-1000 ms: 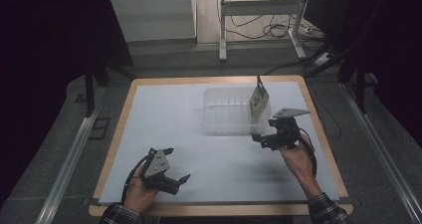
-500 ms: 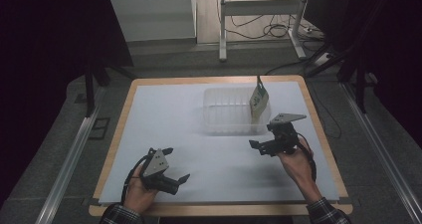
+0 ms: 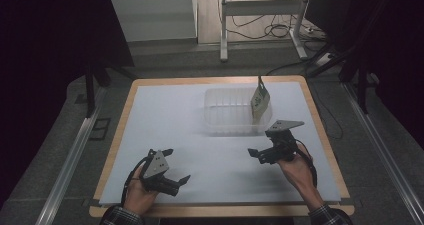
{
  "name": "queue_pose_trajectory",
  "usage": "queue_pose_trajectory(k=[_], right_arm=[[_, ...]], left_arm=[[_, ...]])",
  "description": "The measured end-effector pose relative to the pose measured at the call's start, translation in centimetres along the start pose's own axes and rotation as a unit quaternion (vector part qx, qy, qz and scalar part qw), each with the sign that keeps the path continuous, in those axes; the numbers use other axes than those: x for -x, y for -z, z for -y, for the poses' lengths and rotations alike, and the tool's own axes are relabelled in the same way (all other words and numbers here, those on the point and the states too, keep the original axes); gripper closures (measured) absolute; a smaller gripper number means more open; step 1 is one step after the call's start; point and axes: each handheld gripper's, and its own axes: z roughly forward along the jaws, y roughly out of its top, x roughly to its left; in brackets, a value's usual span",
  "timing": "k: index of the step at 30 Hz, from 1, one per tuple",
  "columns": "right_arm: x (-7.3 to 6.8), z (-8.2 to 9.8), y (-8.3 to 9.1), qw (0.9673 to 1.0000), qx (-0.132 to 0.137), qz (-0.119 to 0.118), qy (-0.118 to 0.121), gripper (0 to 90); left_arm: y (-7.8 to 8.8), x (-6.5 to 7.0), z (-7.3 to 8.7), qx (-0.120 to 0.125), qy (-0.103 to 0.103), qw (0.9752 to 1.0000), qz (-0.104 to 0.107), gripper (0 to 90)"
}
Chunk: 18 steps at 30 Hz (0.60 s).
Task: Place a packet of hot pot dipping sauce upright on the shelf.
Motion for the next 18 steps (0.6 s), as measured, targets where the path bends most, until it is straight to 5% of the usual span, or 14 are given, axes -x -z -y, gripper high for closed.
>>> queue_pose_trajectory(k=[18], right_arm=[[-0.74,1.03,0.63,0.9999,-0.012,-0.003,0.010,0.9]], left_arm=[[0.02,0.16,0.05,-0.004,-0.005,1.0000,-0.002,0.0]])
